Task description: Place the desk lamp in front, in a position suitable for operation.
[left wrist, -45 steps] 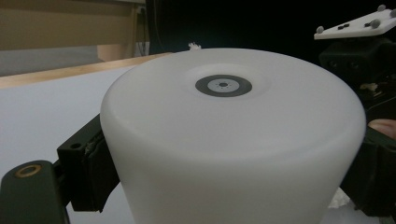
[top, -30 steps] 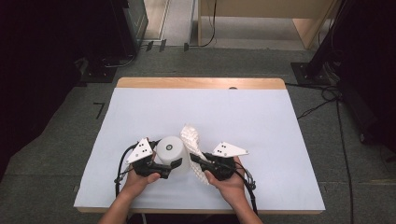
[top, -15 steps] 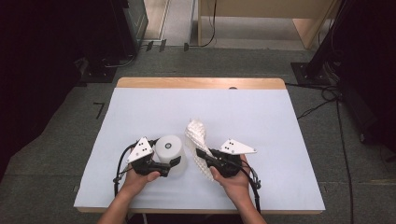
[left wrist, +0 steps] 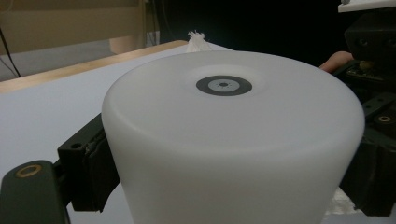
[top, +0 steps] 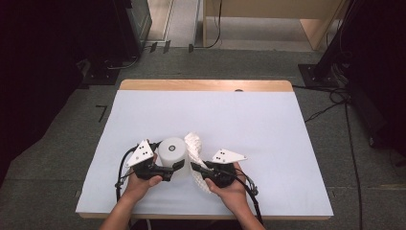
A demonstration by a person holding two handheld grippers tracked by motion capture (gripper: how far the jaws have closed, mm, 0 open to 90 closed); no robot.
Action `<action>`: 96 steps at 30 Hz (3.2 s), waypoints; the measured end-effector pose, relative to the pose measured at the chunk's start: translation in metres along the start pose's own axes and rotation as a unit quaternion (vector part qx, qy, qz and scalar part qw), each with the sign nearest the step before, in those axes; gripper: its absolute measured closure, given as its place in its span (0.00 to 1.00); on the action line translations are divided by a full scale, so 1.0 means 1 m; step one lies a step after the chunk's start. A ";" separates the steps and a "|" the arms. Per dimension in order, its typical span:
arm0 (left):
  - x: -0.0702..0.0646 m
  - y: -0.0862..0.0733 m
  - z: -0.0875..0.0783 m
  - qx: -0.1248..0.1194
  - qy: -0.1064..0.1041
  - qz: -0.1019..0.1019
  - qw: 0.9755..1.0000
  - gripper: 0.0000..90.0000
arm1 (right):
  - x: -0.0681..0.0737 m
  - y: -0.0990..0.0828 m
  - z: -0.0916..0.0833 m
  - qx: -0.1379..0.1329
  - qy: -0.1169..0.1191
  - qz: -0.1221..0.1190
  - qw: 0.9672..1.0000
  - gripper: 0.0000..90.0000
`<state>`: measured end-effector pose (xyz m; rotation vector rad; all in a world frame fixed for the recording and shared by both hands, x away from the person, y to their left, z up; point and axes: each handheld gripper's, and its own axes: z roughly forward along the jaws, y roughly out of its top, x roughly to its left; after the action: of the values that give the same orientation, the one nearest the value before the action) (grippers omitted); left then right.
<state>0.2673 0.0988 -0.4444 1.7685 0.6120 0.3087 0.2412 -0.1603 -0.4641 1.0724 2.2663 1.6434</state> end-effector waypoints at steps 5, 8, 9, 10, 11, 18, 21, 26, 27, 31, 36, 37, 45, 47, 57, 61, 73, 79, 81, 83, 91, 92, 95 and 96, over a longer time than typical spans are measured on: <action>-0.002 -0.003 0.005 0.012 -0.001 0.005 1.000 0.10 | 0.002 0.004 -0.005 -0.008 -0.002 -0.003 1.000 0.89; -0.005 -0.005 0.009 0.020 -0.004 0.013 1.000 0.10 | 0.001 0.008 -0.010 -0.017 -0.008 -0.004 1.000 0.89; -0.006 -0.005 0.010 0.021 -0.006 0.015 1.000 0.10 | 0.001 0.009 -0.011 -0.019 -0.009 -0.006 1.000 0.89; -0.007 -0.005 0.011 0.022 -0.007 0.015 1.000 0.10 | 0.001 0.010 -0.013 -0.020 -0.012 -0.007 1.000 0.89; -0.007 -0.005 0.011 0.021 -0.006 0.015 1.000 0.10 | 0.001 0.010 -0.014 -0.021 -0.013 -0.008 1.000 0.89; -0.005 -0.003 0.007 0.012 -0.003 0.013 1.000 0.10 | -0.005 0.012 -0.019 -0.030 -0.022 -0.001 0.999 0.89; -0.003 -0.003 0.005 0.012 -0.002 0.012 1.000 0.10 | -0.007 0.013 -0.022 -0.033 -0.027 0.002 0.999 0.89; -0.002 -0.002 0.004 0.009 0.001 0.013 1.000 0.10 | -0.009 0.014 -0.024 -0.035 -0.033 0.002 0.999 0.89; -0.002 -0.002 0.004 0.008 0.003 0.011 1.000 0.10 | -0.011 0.014 -0.024 -0.035 -0.034 0.004 0.999 0.89; -0.001 -0.002 0.003 0.011 0.009 0.015 1.000 0.10 | -0.016 0.011 -0.026 -0.035 -0.053 -0.001 0.998 0.89; 0.001 -0.003 0.003 0.015 0.013 0.012 1.000 0.10 | -0.020 0.013 -0.032 -0.048 -0.055 0.012 0.997 0.89; 0.001 -0.003 0.003 0.015 0.013 0.013 1.000 0.10 | -0.020 0.013 -0.032 -0.050 -0.052 0.012 0.997 0.89; -0.006 -0.002 0.007 0.013 0.001 0.014 1.000 0.10 | 0.001 0.012 -0.017 -0.036 -0.006 -0.012 0.999 0.89; -0.006 0.000 0.005 0.006 -0.001 0.012 1.000 0.10 | 0.003 0.009 -0.012 -0.026 -0.005 -0.014 1.000 0.89; -0.004 -0.002 0.007 0.012 -0.001 0.013 1.000 0.10 | 0.005 0.011 -0.013 -0.029 -0.003 -0.016 0.999 0.89; -0.008 -0.005 0.012 0.023 0.001 0.023 0.999 0.10 | 0.005 0.015 -0.018 -0.041 -0.003 -0.017 0.999 0.89; -0.007 0.000 0.006 0.006 0.009 0.018 1.000 0.10 | -0.003 -0.003 -0.002 -0.008 -0.006 0.000 1.000 0.89; -0.008 -0.003 0.010 0.015 0.008 0.024 1.000 0.10 | 0.000 0.002 -0.006 -0.015 -0.006 -0.004 1.000 0.89; -0.011 -0.005 0.013 0.023 0.007 0.030 0.999 0.10 | 0.000 0.006 -0.011 -0.025 -0.008 -0.005 1.000 0.89; -0.013 -0.005 0.015 0.026 0.005 0.036 0.999 0.10 | 0.000 0.009 -0.014 -0.032 -0.010 -0.005 0.999 0.89; -0.010 -0.002 0.011 0.017 0.011 0.031 0.999 0.10 | -0.002 0.002 -0.008 -0.020 -0.010 0.003 1.000 0.89; -0.009 -0.002 0.011 0.016 0.012 0.029 0.999 0.10 | -0.003 -0.001 -0.004 -0.010 -0.011 0.005 1.000 0.89; -0.007 -0.001 0.009 0.010 0.016 0.025 1.000 0.10 | -0.003 -0.003 -0.001 -0.003 -0.012 0.005 1.000 0.89; -0.006 -0.001 0.010 0.009 0.018 0.026 0.999 0.10 | -0.004 -0.003 -0.001 -0.004 -0.014 0.004 1.000 0.89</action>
<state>0.2669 0.0879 -0.4477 1.8017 0.5973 0.3736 0.2419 -0.1638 -0.4672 1.0972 2.2395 1.6272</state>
